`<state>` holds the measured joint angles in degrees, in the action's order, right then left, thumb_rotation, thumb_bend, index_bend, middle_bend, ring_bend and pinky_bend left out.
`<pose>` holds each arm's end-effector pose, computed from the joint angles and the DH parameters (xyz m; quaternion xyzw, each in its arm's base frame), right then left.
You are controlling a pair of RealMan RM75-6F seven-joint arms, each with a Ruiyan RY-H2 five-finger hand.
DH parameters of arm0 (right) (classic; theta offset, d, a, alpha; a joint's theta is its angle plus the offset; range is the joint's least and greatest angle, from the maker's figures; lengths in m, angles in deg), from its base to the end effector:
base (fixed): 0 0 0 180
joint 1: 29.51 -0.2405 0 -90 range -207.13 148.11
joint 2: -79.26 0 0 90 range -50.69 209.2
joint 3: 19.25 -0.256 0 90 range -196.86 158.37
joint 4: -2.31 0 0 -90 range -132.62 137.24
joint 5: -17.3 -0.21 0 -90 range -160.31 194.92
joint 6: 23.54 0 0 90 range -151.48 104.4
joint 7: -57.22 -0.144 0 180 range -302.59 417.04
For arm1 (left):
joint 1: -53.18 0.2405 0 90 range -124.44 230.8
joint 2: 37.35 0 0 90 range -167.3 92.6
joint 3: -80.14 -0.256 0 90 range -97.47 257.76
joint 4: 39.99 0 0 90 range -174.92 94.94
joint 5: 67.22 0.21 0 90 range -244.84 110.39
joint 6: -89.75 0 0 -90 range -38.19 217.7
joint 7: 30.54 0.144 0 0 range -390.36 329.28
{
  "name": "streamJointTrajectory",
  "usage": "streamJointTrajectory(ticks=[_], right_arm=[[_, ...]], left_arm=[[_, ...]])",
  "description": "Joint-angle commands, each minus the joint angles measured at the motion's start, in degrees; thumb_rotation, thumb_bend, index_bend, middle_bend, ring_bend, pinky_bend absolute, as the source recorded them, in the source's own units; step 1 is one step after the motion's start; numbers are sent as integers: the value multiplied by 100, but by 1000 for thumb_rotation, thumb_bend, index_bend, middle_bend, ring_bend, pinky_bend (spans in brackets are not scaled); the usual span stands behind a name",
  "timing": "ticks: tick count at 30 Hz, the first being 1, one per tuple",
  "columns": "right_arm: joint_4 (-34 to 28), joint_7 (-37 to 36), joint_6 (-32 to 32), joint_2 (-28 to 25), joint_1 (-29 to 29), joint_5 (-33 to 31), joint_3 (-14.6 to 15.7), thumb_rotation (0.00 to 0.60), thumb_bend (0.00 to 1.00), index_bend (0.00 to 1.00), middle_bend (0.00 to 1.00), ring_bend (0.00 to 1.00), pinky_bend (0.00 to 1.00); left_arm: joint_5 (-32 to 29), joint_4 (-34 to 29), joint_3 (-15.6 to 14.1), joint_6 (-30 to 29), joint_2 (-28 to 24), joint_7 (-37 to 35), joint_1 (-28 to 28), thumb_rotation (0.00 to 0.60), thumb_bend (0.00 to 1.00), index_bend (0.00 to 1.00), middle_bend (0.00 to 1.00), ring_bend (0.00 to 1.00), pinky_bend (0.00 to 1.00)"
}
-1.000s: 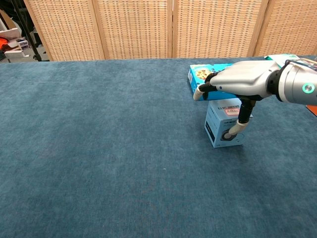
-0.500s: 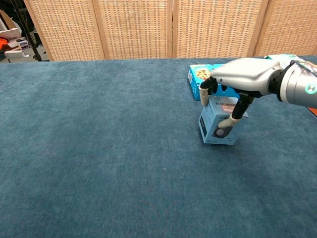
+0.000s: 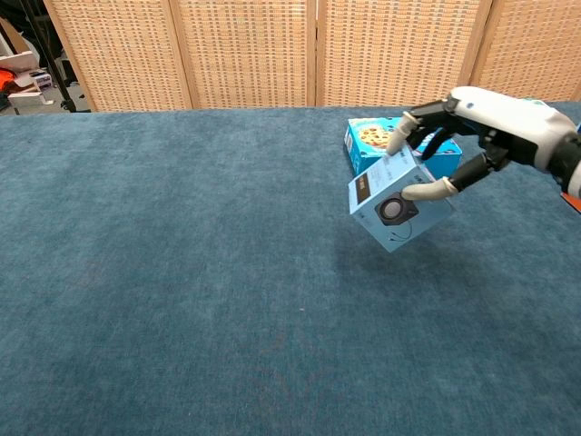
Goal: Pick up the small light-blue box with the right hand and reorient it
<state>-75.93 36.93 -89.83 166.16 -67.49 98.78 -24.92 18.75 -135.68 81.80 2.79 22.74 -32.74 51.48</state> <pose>-0.1744 -0.3331 0.0145 0.6438 -0.4658 0.5264 0.3025 -0.3137 0.1591 0.1775 -0.5757 -0.4072 -0.3849 0.5955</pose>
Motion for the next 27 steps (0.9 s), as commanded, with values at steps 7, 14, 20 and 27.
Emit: streamJointTrajectory(ticks=[7, 14, 20, 27], right_arm=[[1917, -860, -842, 1279, 521, 641, 288, 600, 500, 436, 478, 301, 300], [2553, -1339, -689, 1342, 497, 1022, 624, 600, 373, 314, 262, 158, 222], [2128, -1729, -841, 785, 514, 1275, 767, 600, 260, 0, 0, 0, 67], [1746, -1633, -1202, 296, 602, 1452, 768, 600, 259, 0, 0, 0, 33]], left_arm=[[21, -21, -24, 38, 41, 112, -22, 600, 0, 0, 0, 0, 0], [-25, -24, -9, 46, 62, 162, -26, 600, 0, 0, 0, 0, 0], [-23, -27, 3, -7, 64, 163, -9, 600, 0, 0, 0, 0, 0], [31, -46, -11, -64, 75, 201, 10, 600, 0, 0, 0, 0, 0]])
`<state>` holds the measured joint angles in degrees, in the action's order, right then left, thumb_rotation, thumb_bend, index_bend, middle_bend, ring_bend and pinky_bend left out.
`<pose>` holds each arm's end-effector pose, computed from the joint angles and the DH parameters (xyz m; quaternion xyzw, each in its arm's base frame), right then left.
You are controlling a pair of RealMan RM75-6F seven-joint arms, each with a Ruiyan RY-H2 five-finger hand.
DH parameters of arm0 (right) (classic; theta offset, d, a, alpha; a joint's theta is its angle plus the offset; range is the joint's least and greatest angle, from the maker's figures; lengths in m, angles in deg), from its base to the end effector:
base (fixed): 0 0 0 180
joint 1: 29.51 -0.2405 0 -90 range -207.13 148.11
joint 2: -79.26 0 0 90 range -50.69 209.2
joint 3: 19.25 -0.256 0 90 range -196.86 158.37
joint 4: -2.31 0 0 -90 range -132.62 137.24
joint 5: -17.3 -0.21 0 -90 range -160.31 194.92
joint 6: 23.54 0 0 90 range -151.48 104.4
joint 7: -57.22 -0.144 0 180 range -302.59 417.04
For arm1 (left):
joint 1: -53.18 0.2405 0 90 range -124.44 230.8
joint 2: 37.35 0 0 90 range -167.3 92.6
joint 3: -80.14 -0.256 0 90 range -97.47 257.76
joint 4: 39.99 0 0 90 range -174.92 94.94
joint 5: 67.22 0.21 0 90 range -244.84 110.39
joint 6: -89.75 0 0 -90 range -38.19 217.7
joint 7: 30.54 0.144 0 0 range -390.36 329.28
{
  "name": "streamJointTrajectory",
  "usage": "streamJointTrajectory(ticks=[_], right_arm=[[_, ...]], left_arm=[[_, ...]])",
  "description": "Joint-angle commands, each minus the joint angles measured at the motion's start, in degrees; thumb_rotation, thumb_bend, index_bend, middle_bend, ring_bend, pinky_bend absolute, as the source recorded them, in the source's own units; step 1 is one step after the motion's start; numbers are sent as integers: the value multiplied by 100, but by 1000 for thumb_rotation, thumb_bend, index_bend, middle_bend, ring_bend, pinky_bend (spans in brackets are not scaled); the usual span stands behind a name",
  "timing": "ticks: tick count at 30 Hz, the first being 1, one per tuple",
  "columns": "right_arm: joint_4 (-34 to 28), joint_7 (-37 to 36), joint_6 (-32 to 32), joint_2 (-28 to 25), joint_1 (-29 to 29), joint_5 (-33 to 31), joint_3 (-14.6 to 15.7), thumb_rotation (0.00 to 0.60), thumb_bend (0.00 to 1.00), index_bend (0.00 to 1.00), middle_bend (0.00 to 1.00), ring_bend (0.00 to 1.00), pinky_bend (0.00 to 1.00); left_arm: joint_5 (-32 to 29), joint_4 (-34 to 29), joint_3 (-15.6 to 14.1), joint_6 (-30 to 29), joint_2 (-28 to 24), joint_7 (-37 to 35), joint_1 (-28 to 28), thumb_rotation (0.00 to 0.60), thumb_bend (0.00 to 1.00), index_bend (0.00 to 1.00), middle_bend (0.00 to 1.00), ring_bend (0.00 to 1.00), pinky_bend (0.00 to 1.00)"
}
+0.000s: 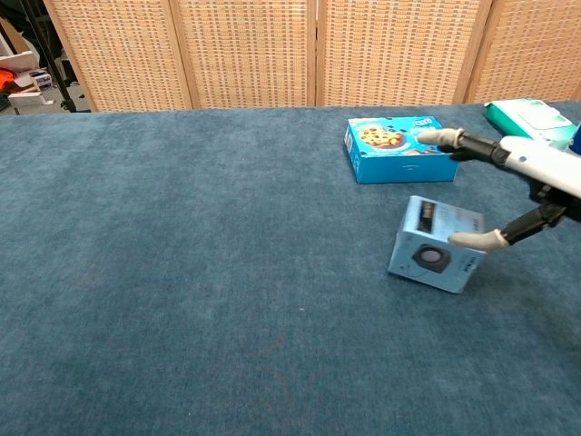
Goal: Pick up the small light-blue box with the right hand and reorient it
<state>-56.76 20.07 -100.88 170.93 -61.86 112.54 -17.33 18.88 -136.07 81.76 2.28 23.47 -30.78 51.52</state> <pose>-0.2354 -0.3061 0.0115 0.6661 -0.4358 0.5434 0.2668 -0.3109 0.1587 0.1738 -0.5781 -0.4005 -0.3828 0.5990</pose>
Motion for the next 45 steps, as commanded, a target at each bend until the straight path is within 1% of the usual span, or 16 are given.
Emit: streamJointTrajectory(ticks=[1, 3, 5, 6, 8, 9, 11, 13, 16, 18, 22, 28, 31, 37, 41, 45], right_arm=[[-264, 115, -131, -272, 43, 102, 9, 600, 249, 0, 0, 0, 24], [-441, 294, -169, -433, 45, 148, 7, 600, 209, 0, 0, 0, 8], [-1153, 1262, 62, -956, -48, 198, 15, 600, 109, 0, 0, 0, 0], [-1456, 1518, 205, -1099, -60, 101, -6, 600, 51, 0, 0, 0, 0], [-2076, 2088, 554, -1378, -97, -162, -64, 600, 0, 0, 0, 0, 0], [-2389, 2367, 723, -1498, -115, -331, -109, 600, 0, 0, 0, 0, 0], [-3192, 3186, 1148, -1743, -168, -918, -285, 600, 0, 0, 0, 0, 0], [-3760, 3984, 1460, -1838, -235, -1546, -458, 600, 0, 0, 0, 0, 0], [-4258, 5290, 1744, -1537, -443, -2770, -757, 600, 0, 0, 0, 0, 0], [-4397, 5855, 1685, -1370, -519, -3307, -856, 600, 0, 0, 0, 0, 0], [-4443, 6659, 1480, -1012, -685, -4152, -1023, 600, 0, 6, 29, 0, 0], [-4588, 7838, 1169, -662, -1028, -5510, -1167, 600, 0, 35, 46, 0, 0], [-4734, 8145, 1031, -612, -1149, -5938, -1214, 600, 0, 43, 68, 0, 9], [-4767, 8404, 785, -438, -1350, -6392, -1365, 600, 0, 66, 108, 12, 89], [-4709, 8822, 527, -284, -1601, -7005, -1549, 600, 0, 73, 128, 47, 151], [-4688, 9342, 139, -125, -1862, -7700, -1703, 600, 0, 93, 137, 59, 187]], left_arm=[[32, -9, -13, -23, 4, 14, 10, 600, 0, 0, 0, 0, 0], [53, -13, -22, -34, 9, 32, 14, 600, 0, 0, 0, 0, 0], [102, -29, -41, -57, 19, 67, 21, 600, 0, 0, 0, 0, 0], [106, -31, -43, -60, 21, 73, 22, 600, 0, 0, 0, 0, 0], [117, -33, -47, -59, 25, 89, 20, 600, 0, 0, 0, 0, 0], [121, -33, -50, -56, 28, 99, 19, 600, 0, 0, 0, 0, 0], [140, -33, -60, -49, 31, 111, 15, 600, 0, 0, 0, 0, 0], [154, -30, -64, -56, 23, 96, 17, 600, 0, 0, 0, 0, 0], [133, -5, -46, -102, -16, -37, 41, 600, 0, 0, 0, 0, 0], [131, 7, -44, -106, -31, -79, 44, 600, 0, 0, 0, 0, 0], [104, 12, -31, -111, -48, -119, 49, 600, 0, 0, 0, 0, 0], [48, 4, -7, -90, -78, -184, 47, 600, 0, 0, 0, 0, 0], [15, 16, 6, -64, -89, -208, 37, 600, 0, 0, 0, 0, 0], [-8, 20, 12, -26, -93, -202, 21, 600, 0, 0, 0, 0, 0], [-8, 9, 12, -42, -90, -187, 31, 600, 0, 0, 0, 0, 0], [-35, 5, 19, -32, -92, -182, 30, 600, 0, 0, 0, 0, 0]])
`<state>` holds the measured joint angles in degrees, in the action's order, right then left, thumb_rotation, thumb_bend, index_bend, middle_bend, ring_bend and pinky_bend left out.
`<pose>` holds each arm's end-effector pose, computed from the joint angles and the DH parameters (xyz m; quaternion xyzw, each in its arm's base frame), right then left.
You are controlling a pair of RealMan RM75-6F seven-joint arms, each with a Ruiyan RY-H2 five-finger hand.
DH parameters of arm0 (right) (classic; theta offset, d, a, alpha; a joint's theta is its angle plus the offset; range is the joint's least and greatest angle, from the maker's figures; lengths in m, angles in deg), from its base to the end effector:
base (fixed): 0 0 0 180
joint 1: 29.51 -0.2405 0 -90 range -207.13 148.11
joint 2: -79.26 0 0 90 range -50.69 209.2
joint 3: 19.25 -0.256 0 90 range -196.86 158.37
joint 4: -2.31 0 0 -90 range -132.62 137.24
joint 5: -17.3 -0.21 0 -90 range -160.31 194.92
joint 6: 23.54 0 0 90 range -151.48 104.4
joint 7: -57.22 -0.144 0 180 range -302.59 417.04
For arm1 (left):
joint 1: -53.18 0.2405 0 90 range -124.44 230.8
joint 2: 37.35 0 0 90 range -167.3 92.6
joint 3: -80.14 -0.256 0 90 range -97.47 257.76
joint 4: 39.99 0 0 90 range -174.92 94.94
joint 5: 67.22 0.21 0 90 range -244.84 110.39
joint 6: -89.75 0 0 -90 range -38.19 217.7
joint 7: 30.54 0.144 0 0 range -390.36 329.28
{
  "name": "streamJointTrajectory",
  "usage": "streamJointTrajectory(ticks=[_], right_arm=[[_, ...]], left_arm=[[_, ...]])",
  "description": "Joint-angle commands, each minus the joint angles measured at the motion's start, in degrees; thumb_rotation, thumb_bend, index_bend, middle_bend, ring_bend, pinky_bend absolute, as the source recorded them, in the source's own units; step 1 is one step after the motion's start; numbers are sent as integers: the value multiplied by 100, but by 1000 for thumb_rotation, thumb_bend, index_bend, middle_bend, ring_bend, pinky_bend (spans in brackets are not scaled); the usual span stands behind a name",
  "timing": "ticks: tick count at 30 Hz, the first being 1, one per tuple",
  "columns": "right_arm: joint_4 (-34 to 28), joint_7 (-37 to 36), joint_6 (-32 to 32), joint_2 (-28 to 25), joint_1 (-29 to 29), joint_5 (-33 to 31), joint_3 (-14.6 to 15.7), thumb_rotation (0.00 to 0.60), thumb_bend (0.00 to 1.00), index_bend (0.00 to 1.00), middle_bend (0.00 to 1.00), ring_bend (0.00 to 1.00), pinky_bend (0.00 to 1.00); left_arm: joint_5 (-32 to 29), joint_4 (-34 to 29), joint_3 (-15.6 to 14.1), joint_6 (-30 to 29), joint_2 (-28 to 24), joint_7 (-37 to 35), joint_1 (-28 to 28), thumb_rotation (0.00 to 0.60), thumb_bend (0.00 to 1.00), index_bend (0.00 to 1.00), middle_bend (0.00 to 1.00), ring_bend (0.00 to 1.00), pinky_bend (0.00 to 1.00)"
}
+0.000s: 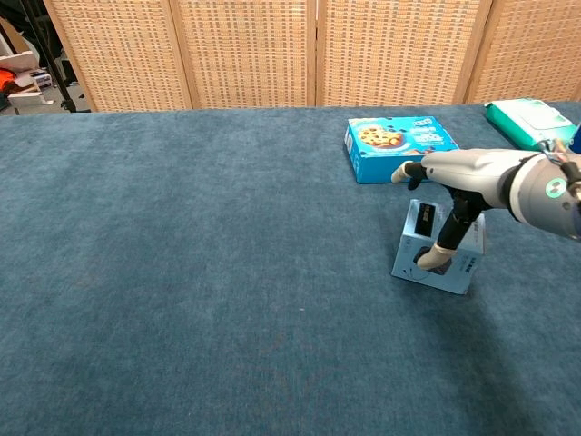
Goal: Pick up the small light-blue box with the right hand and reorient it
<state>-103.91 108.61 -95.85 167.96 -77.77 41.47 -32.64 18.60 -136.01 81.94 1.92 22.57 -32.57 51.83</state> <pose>-0.1182 -0.3115 -0.0105 0.7010 -0.4635 0.2314 0.4901 -0.3130 0.1576 0.1803 -0.5706 -0.4041 -0.3878 0.6006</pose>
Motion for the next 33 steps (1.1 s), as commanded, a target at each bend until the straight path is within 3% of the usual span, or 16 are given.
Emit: streamJointTrajectory(ticks=[1, 7, 13, 17, 21, 27, 33], right_arm=[[34, 696, -484, 211, -361, -831, -200, 600, 0, 94, 137, 59, 191], [55, 1169, -803, 313, -603, -1393, -302, 600, 0, 129, 155, 81, 215], [126, 1185, -824, 357, -643, -1418, -293, 600, 0, 278, 310, 233, 248], [187, 1166, -821, 393, -656, -1317, -250, 600, 16, 410, 431, 340, 324], [250, 1157, -836, 442, -664, -1204, -182, 600, 185, 500, 542, 452, 436], [59, 807, -774, 331, -554, -664, -127, 600, 381, 527, 579, 530, 481], [-417, -571, 57, -265, -100, 323, -274, 600, 461, 528, 583, 550, 481]], left_arm=[[-10, 0, 3, 11, -5, -8, -3, 600, 0, 0, 0, 0, 0], [-24, 8, 13, 9, -20, -54, -1, 600, 0, 0, 0, 0, 0], [-19, 11, 12, 3, -26, -75, 3, 600, 0, 0, 0, 0, 0], [-12, 10, 11, -7, -22, -59, 7, 600, 0, 0, 0, 0, 0], [11, -4, 2, -40, -19, -32, 24, 600, 0, 0, 0, 0, 0], [14, -4, 0, -30, -18, -25, 20, 600, 0, 0, 0, 0, 0], [28, -5, -6, -32, -18, -31, 22, 600, 0, 0, 0, 0, 0]])
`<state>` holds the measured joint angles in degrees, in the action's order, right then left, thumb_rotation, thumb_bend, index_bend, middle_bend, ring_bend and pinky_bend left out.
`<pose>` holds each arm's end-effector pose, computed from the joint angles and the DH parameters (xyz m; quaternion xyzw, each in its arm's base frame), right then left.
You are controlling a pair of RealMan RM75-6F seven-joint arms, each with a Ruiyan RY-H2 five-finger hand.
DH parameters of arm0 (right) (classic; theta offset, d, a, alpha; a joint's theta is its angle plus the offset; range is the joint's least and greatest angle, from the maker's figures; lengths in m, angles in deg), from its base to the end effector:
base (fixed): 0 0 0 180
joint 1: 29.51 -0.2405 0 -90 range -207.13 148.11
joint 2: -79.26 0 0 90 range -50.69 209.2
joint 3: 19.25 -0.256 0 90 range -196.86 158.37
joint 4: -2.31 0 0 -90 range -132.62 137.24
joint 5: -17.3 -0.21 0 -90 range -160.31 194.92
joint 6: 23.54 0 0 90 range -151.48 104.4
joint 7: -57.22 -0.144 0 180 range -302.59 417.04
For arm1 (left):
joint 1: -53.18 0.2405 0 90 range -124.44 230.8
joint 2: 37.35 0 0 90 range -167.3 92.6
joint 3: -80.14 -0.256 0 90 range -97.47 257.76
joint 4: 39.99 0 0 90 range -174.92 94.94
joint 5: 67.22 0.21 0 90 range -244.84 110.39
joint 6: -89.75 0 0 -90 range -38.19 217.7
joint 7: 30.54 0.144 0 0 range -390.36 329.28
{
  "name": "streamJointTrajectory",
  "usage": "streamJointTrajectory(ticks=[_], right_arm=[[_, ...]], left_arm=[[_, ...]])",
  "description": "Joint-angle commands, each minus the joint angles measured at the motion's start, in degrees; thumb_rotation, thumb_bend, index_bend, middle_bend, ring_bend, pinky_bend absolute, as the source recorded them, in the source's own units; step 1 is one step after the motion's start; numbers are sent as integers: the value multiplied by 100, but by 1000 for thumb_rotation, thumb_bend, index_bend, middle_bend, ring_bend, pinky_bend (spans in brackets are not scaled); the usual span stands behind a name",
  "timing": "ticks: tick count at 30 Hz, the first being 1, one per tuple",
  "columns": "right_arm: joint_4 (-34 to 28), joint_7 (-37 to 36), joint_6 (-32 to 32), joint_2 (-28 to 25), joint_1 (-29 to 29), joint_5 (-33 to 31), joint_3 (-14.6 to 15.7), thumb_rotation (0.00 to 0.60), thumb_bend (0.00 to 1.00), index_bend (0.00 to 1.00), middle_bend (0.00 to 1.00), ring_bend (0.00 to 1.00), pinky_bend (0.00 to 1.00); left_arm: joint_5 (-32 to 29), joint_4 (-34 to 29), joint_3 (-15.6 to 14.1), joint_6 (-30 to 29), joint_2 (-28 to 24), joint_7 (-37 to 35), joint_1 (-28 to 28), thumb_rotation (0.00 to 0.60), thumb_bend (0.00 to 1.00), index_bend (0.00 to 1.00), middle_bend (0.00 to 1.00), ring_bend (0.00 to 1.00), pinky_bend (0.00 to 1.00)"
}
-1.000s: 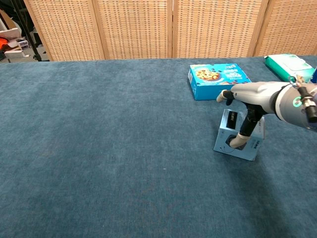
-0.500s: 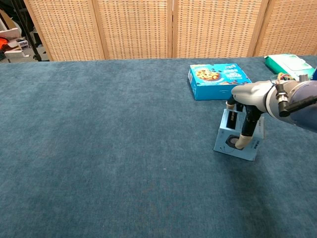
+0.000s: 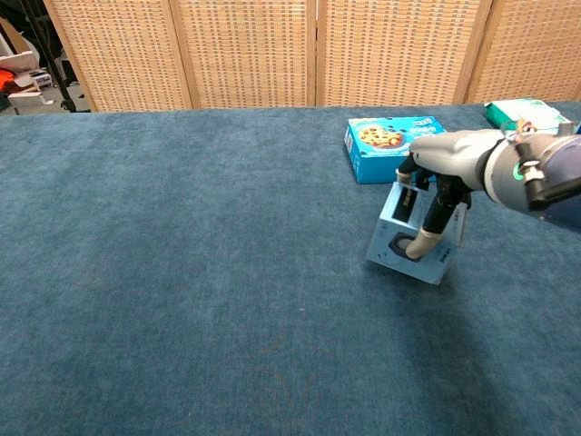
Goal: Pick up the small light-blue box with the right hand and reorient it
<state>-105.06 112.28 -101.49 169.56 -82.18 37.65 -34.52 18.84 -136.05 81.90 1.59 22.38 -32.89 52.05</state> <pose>-0.0936 -0.3173 -0.0073 0.6977 -0.4458 0.2319 0.5106 -0.3128 0.1563 0.1817 -0.5696 -0.4036 -0.3898 0.6006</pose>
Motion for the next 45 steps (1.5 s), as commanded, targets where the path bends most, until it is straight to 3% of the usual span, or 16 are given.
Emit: streamJointTrajectory(ticks=[1, 5, 9, 11, 14, 19, 26, 36, 41, 43, 45], right_arm=[[-300, -1266, 835, -535, 447, 935, -90, 600, 465, 529, 582, 550, 481], [-79, -3038, 2471, -1130, 868, 2146, -61, 600, 466, 529, 576, 539, 482], [668, -4805, 2965, -1040, 1328, 3826, -83, 600, 477, 533, 576, 529, 482], [1094, -5831, 2658, -729, 1587, 4649, -125, 600, 495, 538, 579, 528, 482], [2302, -7480, 1696, -10, 1881, 6163, 164, 600, 504, 540, 580, 525, 482], [3858, -8941, 921, 754, 1911, 6884, 420, 600, 507, 540, 580, 519, 482], [5073, -9486, 547, 1460, 1848, 7058, 580, 600, 551, 543, 580, 511, 482], [5772, -9527, 560, 1869, 1821, 6928, 647, 600, 512, 543, 572, 484, 482], [5867, -9551, 663, 1852, 1803, 6886, 695, 600, 319, 509, 422, 304, 428], [5821, -9608, 789, 1757, 1789, 6902, 776, 600, 258, 483, 347, 220, 339], [5779, -9665, 887, 1662, 1775, 6935, 860, 600, 180, 351, 193, 93, 223]], left_arm=[[8, -3, -4, 1, 1, 5, 0, 600, 0, 0, 0, 0, 0], [29, -12, -15, 4, 8, 25, -2, 600, 0, 0, 0, 0, 0], [44, -17, -28, 21, 24, 69, -9, 600, 0, 0, 0, 0, 0], [47, -16, -33, 38, 44, 114, -19, 600, 0, 0, 0, 0, 0], [21, -29, -29, 66, 86, 222, -32, 600, 0, 0, 0, 0, 0], [1, -54, -31, 112, 137, 380, -58, 600, 0, 0, 0, 0, 0], [-37, -56, -27, 168, 175, 474, -85, 600, 0, 0, 0, 0, 0], [-40, -42, -26, 155, 168, 436, -81, 600, 0, 0, 0, 0, 0], [-52, -44, -21, 154, 168, 442, -80, 600, 0, 0, 0, 0, 0], [-51, -44, -25, 160, 176, 459, -84, 600, 0, 0, 0, 0, 0], [-39, -49, -33, 165, 183, 478, -86, 600, 0, 0, 0, 0, 0]])
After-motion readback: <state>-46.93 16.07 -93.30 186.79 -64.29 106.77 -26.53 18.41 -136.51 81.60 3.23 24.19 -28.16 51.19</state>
